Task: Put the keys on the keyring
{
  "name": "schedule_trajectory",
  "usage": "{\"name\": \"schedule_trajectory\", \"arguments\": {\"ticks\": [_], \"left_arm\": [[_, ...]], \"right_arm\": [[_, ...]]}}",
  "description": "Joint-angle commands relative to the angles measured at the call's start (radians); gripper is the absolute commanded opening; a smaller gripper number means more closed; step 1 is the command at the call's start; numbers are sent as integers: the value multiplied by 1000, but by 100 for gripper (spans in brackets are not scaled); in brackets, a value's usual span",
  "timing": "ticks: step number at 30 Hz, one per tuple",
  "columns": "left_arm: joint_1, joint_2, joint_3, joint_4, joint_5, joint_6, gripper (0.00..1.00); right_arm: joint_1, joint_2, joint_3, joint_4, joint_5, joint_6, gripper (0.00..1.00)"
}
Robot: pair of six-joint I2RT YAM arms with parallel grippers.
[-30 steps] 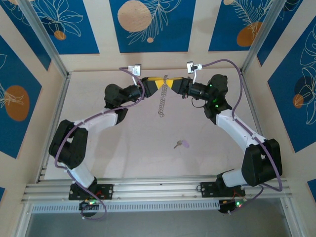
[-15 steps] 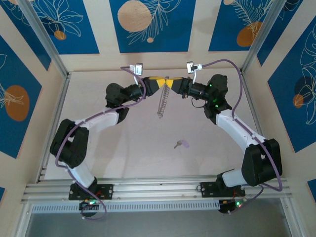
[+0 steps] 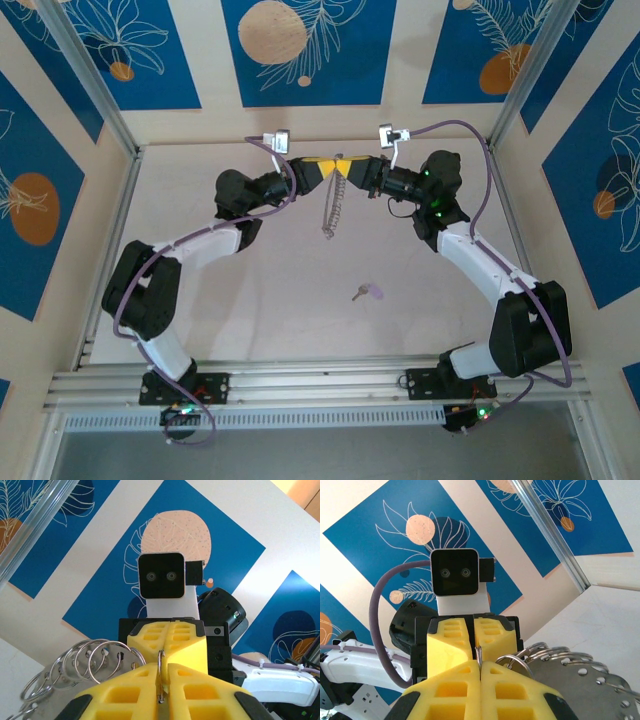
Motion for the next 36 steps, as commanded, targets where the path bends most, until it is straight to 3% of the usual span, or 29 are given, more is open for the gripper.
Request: {"name": "schedule_trajectory", "arguments": {"ticks": [1,9,14,24,29,32,36], "left_arm": [[-11,9,-11,68,7,6,13],[-13,17,0,77,9,2,12],[-18,23,8,88,10,1,0],[-21,15,-4,100,6,26,0],[-15,0,-25,89,-8,62,0],[-7,-11,-54,88,-15,76,0],[14,-39,-106,80,-20,97,0]], "right_arm": [[-2,3,16,29,26,9,0],[-1,8,21,26,9,9,0],[-2,10,25,24,6,9,0],[-3,19,30,3,6,7,0],[-27,-15,34,-76,-6,-3,30],[-50,-84,-5,-170,5,-27,42],[-84,-195,-87,-342,29,-75,44]]}}
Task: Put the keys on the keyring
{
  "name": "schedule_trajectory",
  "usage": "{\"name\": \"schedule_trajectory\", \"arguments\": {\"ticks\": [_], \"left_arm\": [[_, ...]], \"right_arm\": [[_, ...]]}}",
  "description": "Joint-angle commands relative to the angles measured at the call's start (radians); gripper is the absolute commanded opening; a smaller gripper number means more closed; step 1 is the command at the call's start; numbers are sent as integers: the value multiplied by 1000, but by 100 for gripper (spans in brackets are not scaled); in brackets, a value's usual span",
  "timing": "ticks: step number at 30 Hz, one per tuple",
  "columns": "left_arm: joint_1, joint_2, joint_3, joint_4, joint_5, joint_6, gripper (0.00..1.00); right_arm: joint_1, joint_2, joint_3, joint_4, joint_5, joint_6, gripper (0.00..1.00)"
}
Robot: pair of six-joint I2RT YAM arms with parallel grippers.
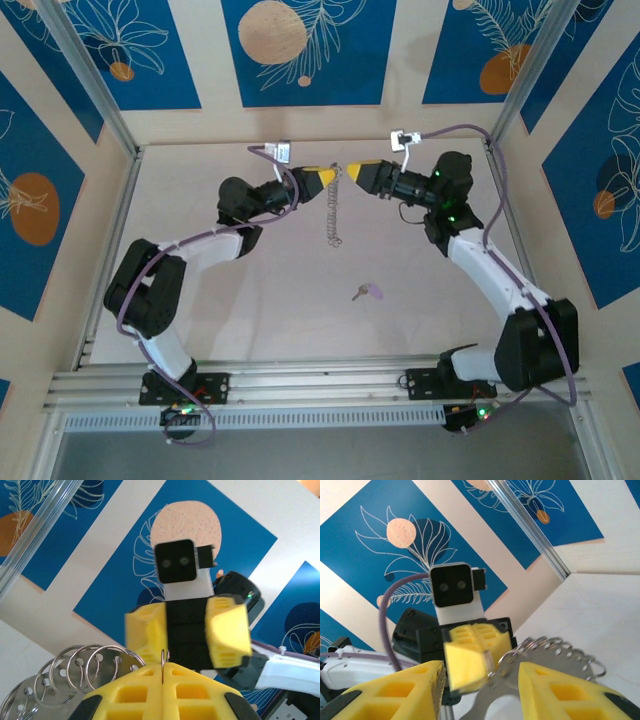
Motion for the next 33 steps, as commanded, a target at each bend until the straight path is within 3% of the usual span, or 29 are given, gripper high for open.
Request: {"name": "schedule_trajectory", "arguments": {"ticks": [1,7,12,18,23,33], "left_arm": [[16,-65,-46,33,-14,59,0],[21,-149,-148,-104,-26,196,0],[22,-215,-222,-182,-49,272,0],[20,-297,-297,-231,-82,311,0],[11,-360,-338,-293,-106,357,0],[2,-418,-371,-375,-130,408,0]], "right_arm": [[-27,-119,-73,-203,32,-59,47],[-48,-229,-125,-635,198,-163,50],[-48,-235,-193,-838,395,-110,50],[-21,-194,-291,-918,568,-1,50],[29,-119,-328,-914,640,80,50],[187,95,-212,-958,750,137,49]]}}
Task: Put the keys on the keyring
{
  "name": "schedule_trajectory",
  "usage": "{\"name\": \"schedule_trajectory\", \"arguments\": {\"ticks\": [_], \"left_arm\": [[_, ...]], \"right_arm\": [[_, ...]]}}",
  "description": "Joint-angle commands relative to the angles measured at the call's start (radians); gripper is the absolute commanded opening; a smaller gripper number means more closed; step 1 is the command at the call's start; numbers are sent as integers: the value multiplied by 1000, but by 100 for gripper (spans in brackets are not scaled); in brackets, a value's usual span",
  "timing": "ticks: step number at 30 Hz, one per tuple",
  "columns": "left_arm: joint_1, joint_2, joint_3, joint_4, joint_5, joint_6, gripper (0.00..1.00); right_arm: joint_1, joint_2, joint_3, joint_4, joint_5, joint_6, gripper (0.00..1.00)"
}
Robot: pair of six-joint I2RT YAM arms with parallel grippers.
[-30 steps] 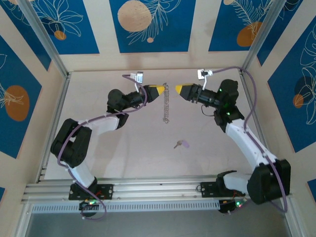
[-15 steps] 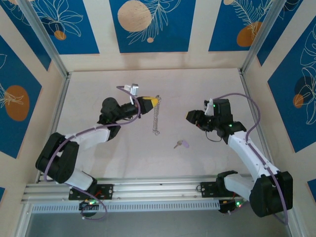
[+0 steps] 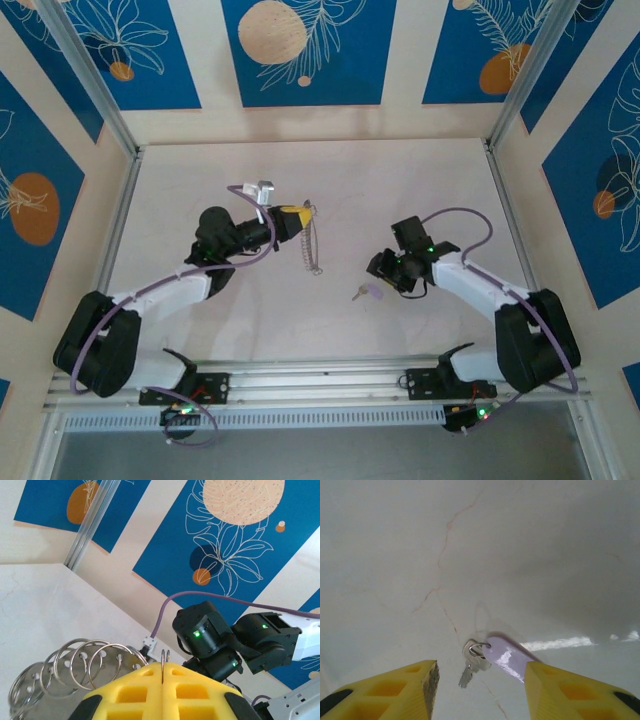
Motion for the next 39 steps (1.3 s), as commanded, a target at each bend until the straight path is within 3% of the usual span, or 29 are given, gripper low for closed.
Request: {"name": "schedule_trajectory", "arguments": {"ticks": [1,12,39], "left_arm": [[-9,-37,-6,-3,-15,45,0],[-10,-56,-11,-4,17,76,0],[-11,16,-5,149,68,2,0]], "right_arm": [[42,58,58,-36,63,39,49],[120,208,163,-96,108,78,44],[160,266,171,-124,159,99,32]]}}
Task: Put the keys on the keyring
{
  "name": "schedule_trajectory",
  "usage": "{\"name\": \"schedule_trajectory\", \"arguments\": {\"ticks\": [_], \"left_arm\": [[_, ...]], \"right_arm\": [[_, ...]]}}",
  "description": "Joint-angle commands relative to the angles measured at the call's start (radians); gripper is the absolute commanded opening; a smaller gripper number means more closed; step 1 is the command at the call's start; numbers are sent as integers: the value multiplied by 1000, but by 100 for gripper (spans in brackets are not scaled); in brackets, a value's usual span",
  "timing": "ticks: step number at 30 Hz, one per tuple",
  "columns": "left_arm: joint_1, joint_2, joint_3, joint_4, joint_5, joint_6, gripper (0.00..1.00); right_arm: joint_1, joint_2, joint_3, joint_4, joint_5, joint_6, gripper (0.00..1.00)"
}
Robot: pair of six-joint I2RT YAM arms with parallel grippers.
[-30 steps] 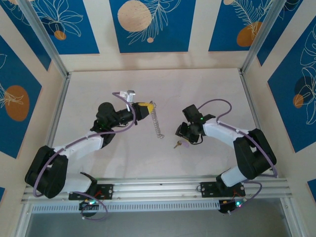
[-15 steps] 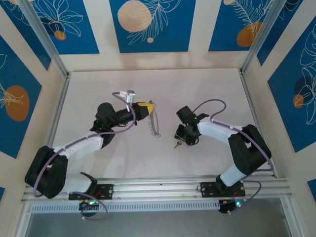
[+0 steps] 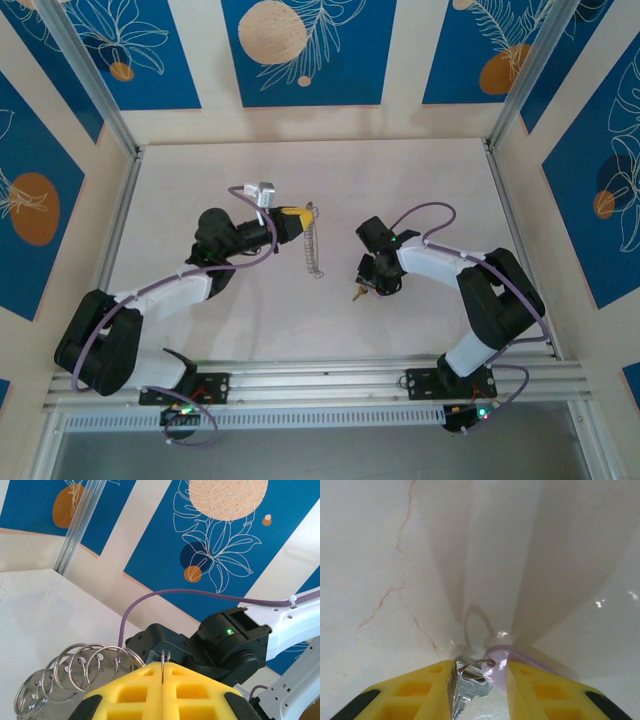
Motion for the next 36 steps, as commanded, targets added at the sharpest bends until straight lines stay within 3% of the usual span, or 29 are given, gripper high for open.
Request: {"name": "schedule_trajectory", "arguments": {"ticks": [1,7,19,21,24,26,36], "left_arm": [[-5,3,2,83,23,-13,0],[-5,0,2,84,22,-16,0],[-6,11,4,96,25,-26,0],[-5,13,6,100,26,-27,0],[-6,18,10,102,28,-29,0],[-6,21,12,108,31,-30,0],[-5,36,15,125,34,-42,0]], "right_arm": [[7,14,21,-18,21,3,31],[6,12,20,-9,18,-2,20],[9,-17,22,-7,15,-1,12],[9,-24,23,-13,17,0,16],[12,-31,26,-18,18,2,32],[12,-32,27,-20,20,2,38],[12,11,41,-14,18,-3,39]]}}
